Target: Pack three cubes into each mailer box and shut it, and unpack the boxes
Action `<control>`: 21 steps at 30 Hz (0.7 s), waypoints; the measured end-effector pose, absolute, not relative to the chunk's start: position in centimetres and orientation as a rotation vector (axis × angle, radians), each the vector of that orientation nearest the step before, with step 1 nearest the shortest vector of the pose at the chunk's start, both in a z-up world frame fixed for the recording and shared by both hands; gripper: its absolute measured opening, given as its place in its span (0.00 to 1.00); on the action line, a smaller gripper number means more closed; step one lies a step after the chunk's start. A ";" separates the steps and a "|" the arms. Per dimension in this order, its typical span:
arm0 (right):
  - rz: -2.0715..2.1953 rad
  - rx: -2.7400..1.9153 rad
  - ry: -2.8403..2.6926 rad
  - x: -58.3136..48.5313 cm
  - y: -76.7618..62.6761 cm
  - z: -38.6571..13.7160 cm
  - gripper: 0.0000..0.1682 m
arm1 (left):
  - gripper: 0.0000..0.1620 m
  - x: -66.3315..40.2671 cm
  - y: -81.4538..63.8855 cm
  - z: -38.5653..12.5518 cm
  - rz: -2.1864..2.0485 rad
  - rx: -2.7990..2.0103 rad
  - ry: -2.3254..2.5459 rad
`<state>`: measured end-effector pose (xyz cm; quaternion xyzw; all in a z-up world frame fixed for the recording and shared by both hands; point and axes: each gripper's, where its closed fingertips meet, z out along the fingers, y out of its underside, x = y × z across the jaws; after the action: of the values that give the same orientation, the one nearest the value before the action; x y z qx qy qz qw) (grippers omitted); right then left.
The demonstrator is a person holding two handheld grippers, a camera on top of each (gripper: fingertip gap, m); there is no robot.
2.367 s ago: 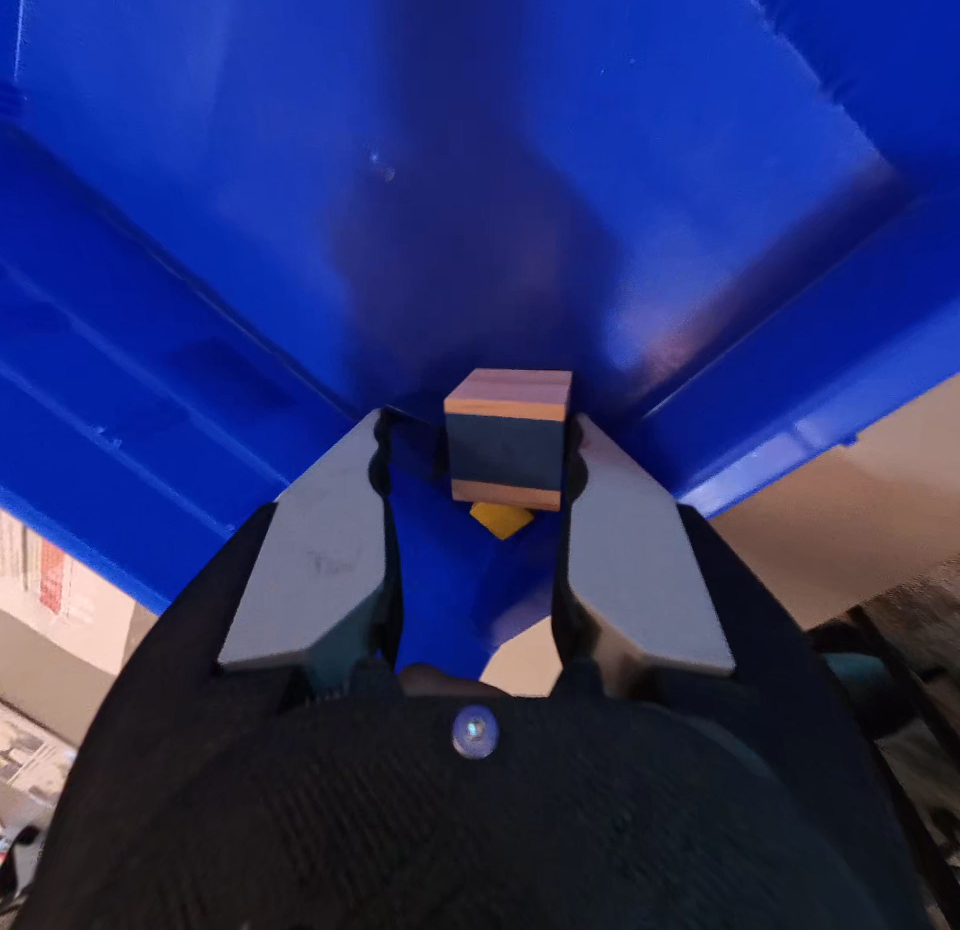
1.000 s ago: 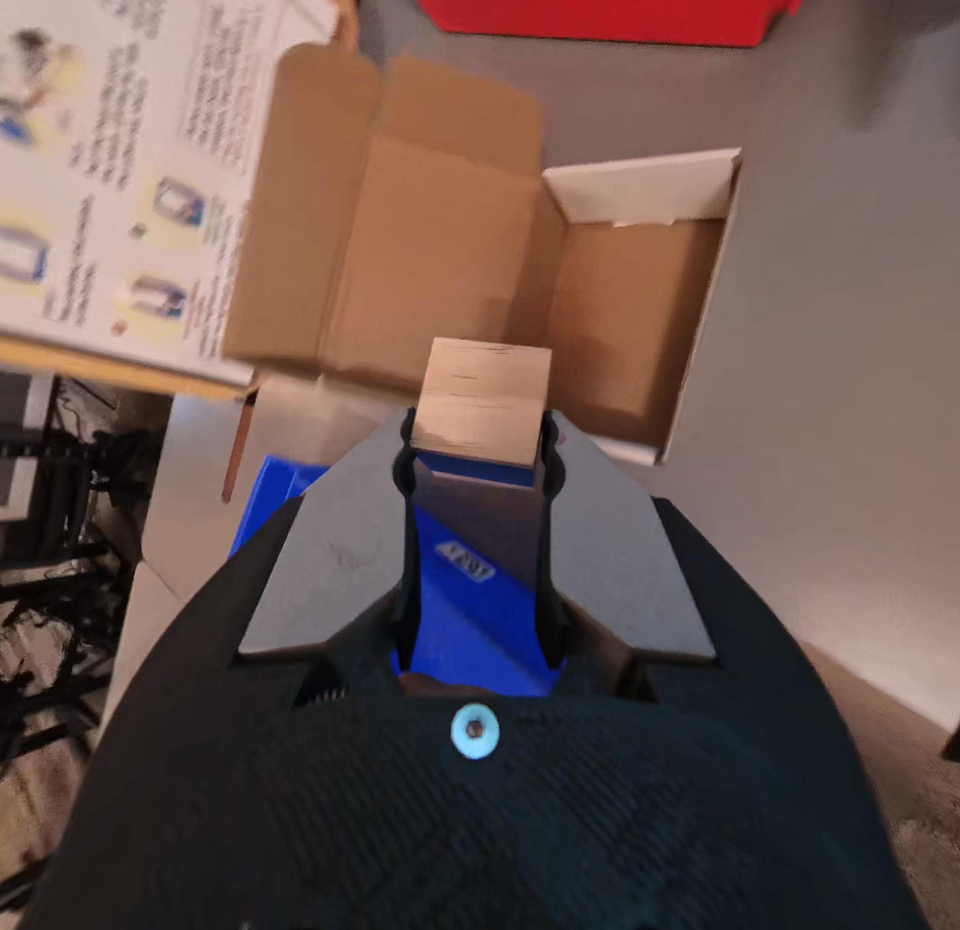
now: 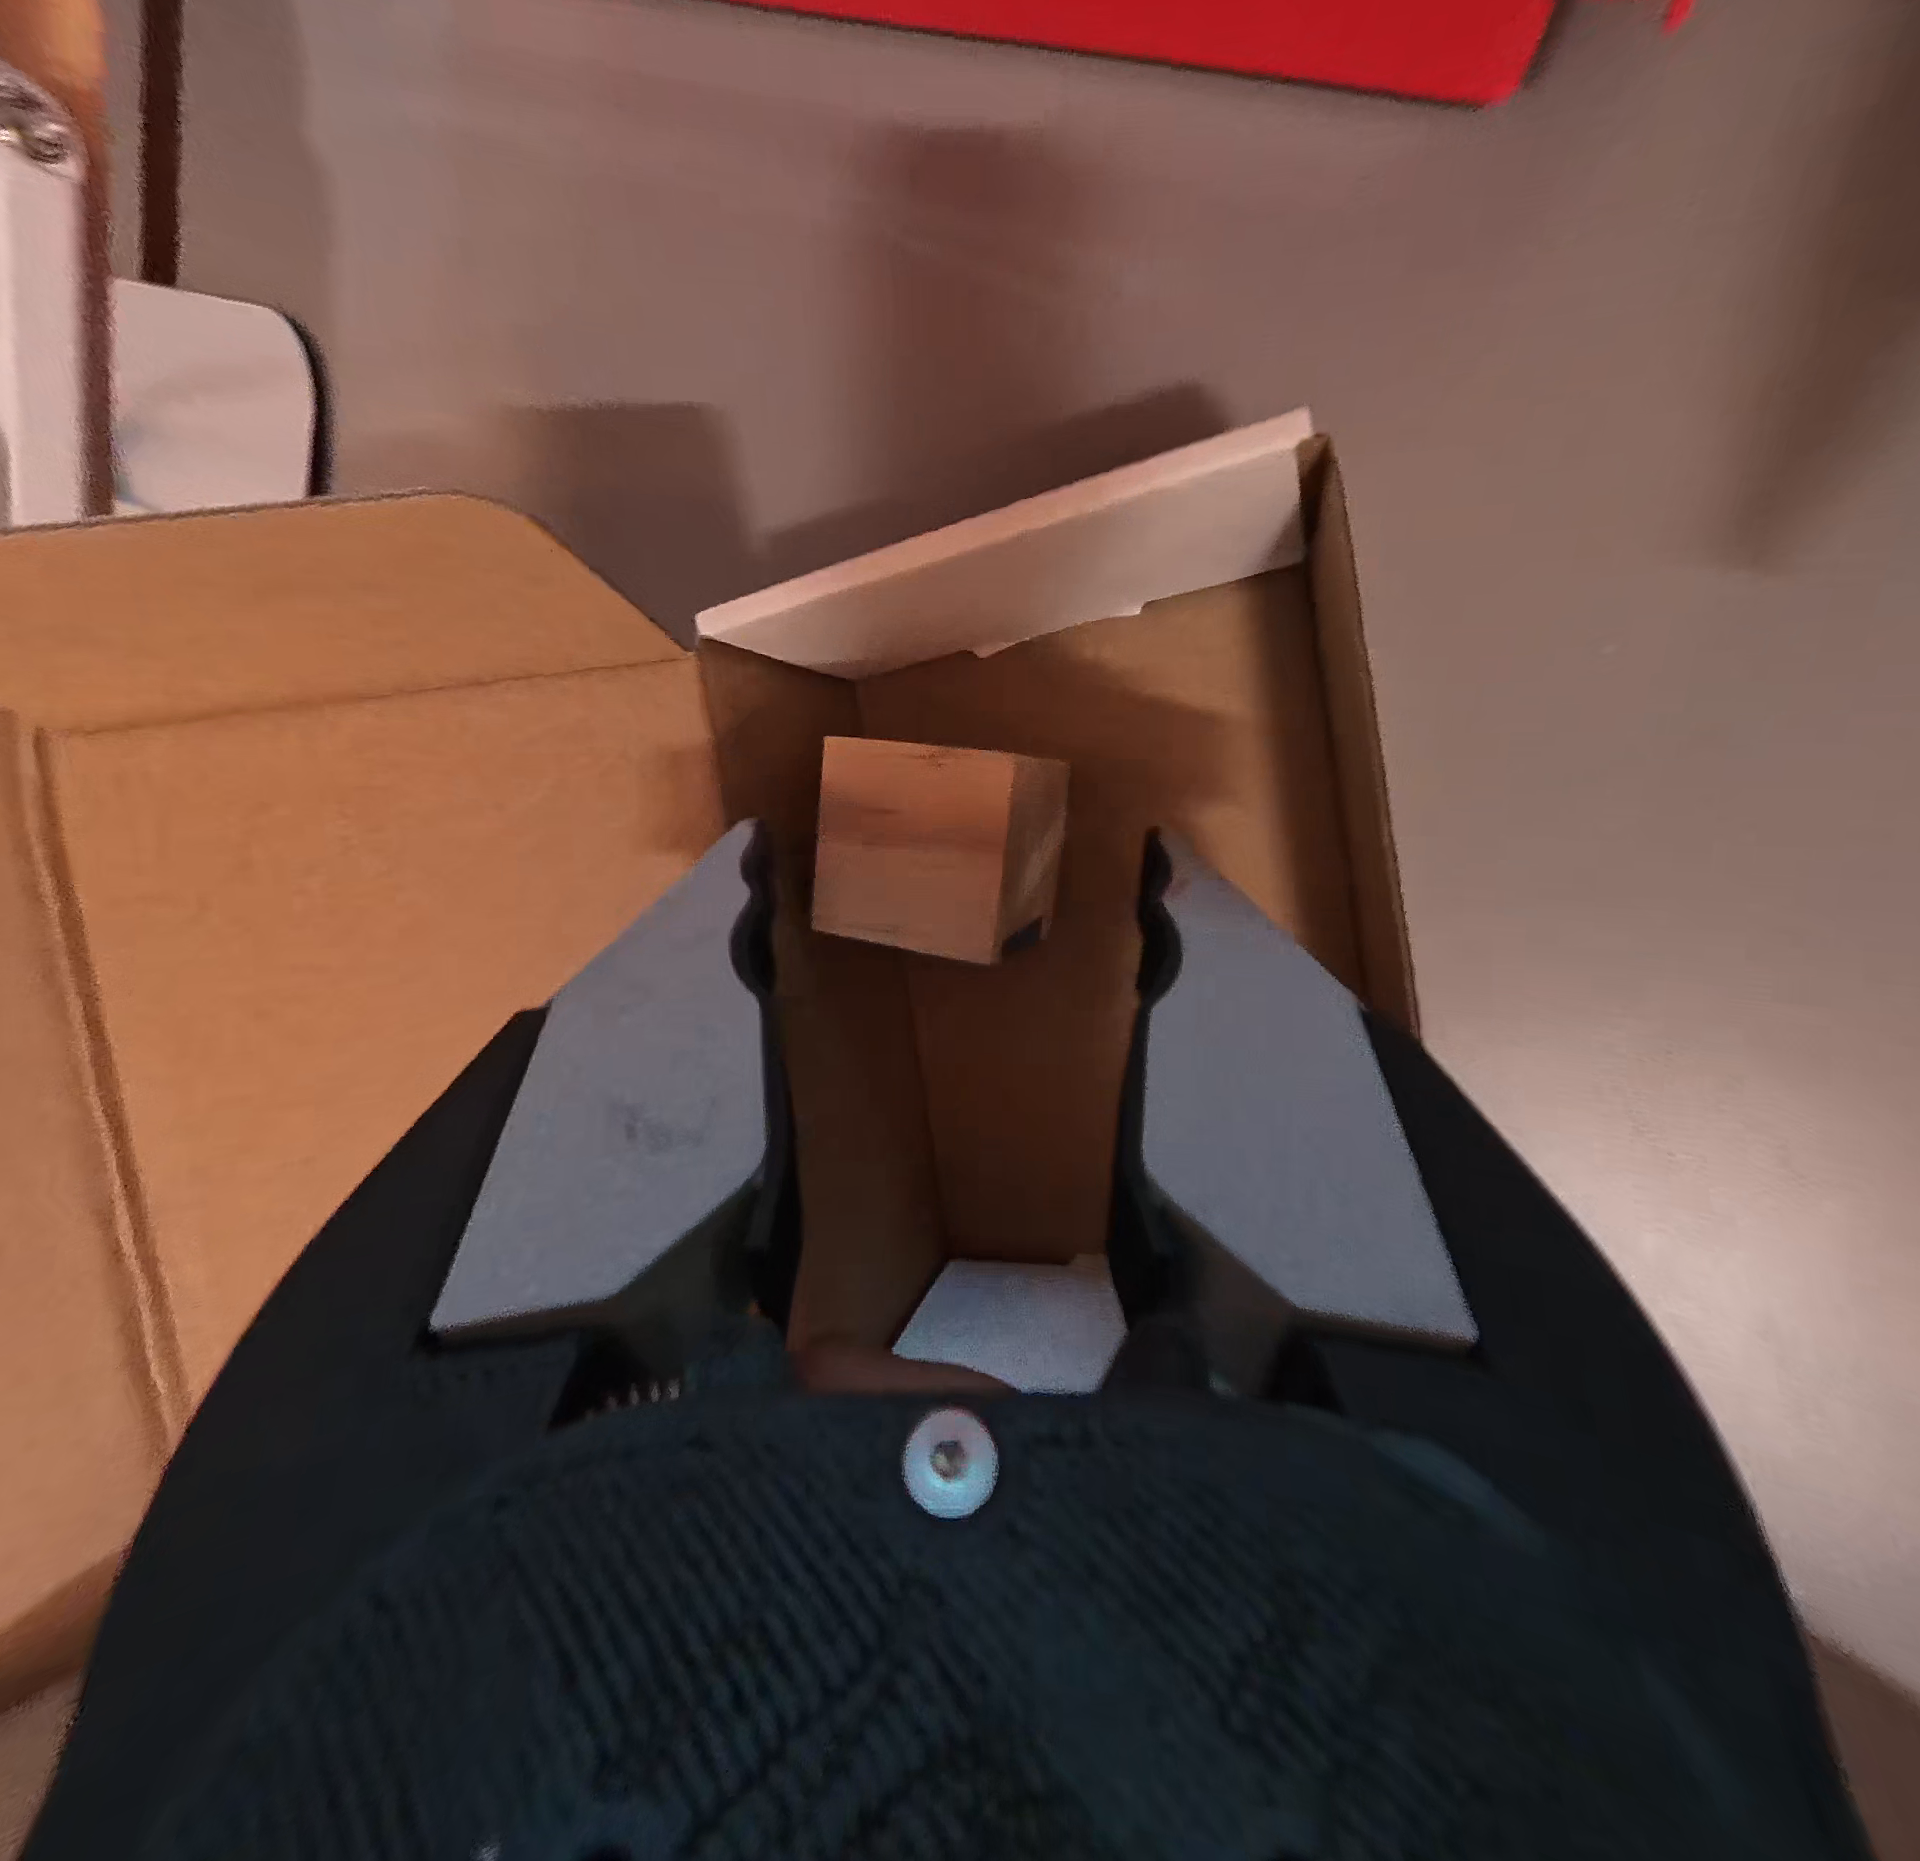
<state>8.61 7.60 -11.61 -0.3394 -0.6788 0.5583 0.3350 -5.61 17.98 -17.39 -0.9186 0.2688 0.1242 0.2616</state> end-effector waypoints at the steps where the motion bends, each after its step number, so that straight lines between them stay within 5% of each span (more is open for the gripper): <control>1: 1.460 -0.887 -1.763 8.6 7.7 -11.5 0.26 | 0.44 -5.6 17.8 -16.9 0.328 -2.473 0.707; 14: 1.458 -0.908 -1.765 8.5 7.8 -11.6 0.25 | 0.34 -14.5 4.0 -5.8 0.449 -2.465 0.352; 21: 1.472 -0.929 -1.754 8.3 8.0 -11.6 0.24 | 0.32 -24.9 -8.7 -9.7 0.571 -2.763 0.092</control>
<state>8.34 8.01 -11.57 -0.3551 -0.6703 0.5626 0.3289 -24.87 -8.71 -9.74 -0.9664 0.0322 0.1997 0.1587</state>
